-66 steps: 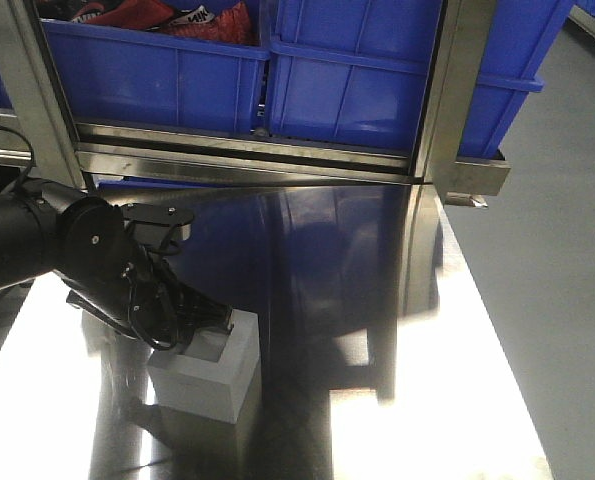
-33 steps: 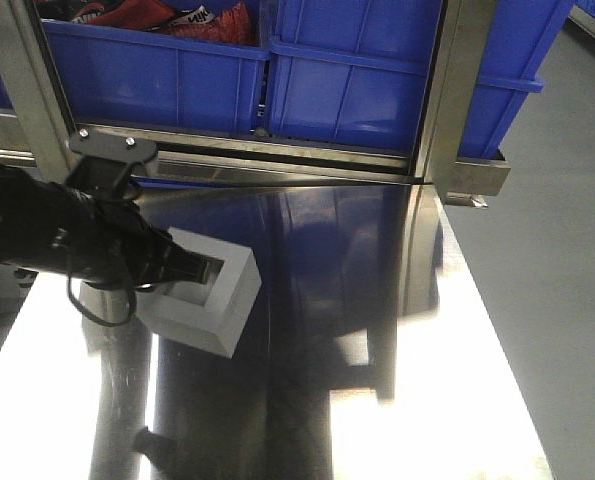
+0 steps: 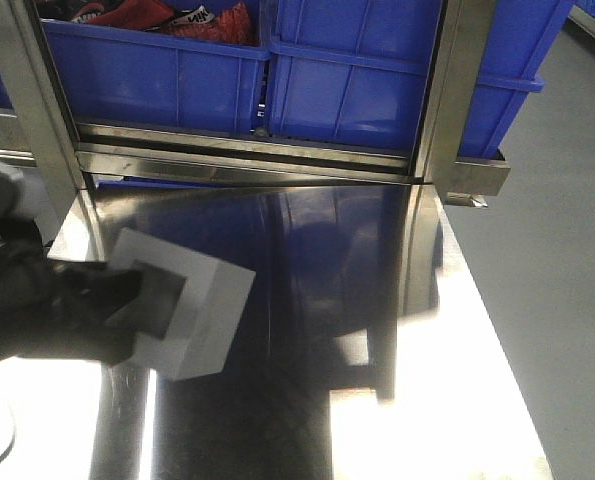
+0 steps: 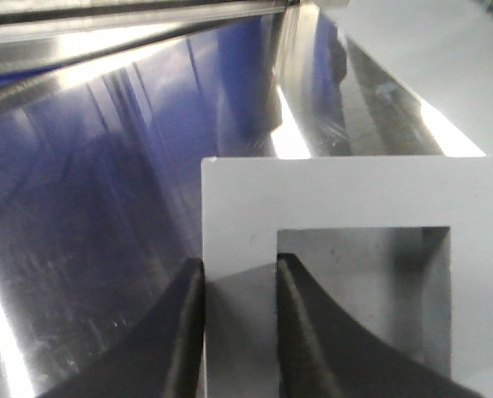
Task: Sort gray base to blue bin
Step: 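Lift the gray block with the left gripper and pull it toward the robot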
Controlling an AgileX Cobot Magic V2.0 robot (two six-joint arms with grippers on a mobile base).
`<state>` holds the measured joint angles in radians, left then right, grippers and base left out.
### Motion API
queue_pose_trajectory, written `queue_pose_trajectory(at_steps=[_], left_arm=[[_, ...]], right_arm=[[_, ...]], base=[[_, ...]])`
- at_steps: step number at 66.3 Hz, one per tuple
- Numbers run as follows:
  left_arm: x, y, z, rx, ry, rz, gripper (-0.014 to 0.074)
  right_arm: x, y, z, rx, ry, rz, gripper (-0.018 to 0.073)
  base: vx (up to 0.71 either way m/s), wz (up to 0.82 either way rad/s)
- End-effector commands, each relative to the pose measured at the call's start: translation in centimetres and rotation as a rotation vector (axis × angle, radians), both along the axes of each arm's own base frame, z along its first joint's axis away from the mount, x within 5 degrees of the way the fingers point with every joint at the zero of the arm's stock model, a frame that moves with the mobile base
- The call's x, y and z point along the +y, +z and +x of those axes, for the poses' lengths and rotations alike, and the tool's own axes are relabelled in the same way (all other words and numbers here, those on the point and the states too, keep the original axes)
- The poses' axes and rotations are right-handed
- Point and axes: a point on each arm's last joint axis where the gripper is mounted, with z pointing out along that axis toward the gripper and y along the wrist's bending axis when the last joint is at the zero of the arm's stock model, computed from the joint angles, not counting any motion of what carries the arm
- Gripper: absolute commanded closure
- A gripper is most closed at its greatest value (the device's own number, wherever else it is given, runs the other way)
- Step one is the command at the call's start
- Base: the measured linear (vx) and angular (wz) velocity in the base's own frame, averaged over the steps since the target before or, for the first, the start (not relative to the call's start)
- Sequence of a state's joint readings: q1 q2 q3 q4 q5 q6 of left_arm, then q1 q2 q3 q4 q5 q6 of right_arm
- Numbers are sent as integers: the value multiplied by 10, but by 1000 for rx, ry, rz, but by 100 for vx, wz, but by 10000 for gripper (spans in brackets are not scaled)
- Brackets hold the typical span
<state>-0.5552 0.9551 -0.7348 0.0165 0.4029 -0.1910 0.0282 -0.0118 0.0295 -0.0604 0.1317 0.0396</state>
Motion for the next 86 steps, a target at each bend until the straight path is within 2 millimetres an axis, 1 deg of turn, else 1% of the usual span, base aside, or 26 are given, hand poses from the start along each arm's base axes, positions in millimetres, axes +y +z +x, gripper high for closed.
queue_pose_trajectory(at_steps=[1,7,14,21,28,34,42,50,86], left_arm=[[10,23,-19,-193,-8,-125,602],[23,20,-39,-253,-9,-162,602],[34,14,-58,-319,-10,-199,602],[43,5,-71,-364,-11,-228,602],[47,-6,-78,-376,-12,-231,602],[49,-13,-80,-370,-12,-225,602],[50,-17,-83,-387,-12,-236,602],[51,-16,-84,-414,-13,-252,602],[51,-18,-84,-395,-13,-241,602]], right_arm=[[0,2,0,-72,1,-11,568],[0,2,0,-72,1,-11,568],[0,2,0,-72,1,-11,568],[0,2,0,-72,1,-11,568],[0,2,0,-72,1,-11,568],[0,2,0,-72,1,-11,568],[0,2,0,-72,1,-11,568],[0,2,0,-72,1,-11,568],[0,2,0,-70,1,-11,568]], base=[[0,0],[0,0],[0,0],[0,0],[0,0],[0,0],[0,0],[0,0],[0,0]])
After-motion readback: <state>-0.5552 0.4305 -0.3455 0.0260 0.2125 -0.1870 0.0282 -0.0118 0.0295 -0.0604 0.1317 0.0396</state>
